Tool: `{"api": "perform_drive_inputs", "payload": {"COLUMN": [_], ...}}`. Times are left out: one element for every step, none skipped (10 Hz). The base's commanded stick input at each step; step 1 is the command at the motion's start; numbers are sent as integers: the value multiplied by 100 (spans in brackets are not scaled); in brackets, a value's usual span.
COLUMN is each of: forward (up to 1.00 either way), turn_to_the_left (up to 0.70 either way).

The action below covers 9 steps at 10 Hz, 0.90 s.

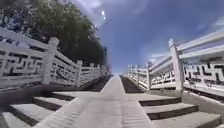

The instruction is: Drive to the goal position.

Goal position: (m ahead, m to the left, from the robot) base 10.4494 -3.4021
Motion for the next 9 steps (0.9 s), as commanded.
{"api": "perform_drive_inputs", "payload": {"forward": [45,45,45,45,45,45,45,45,45], "turn_to_the_left": [0,0,0,0,0,0,0,0,0]}}
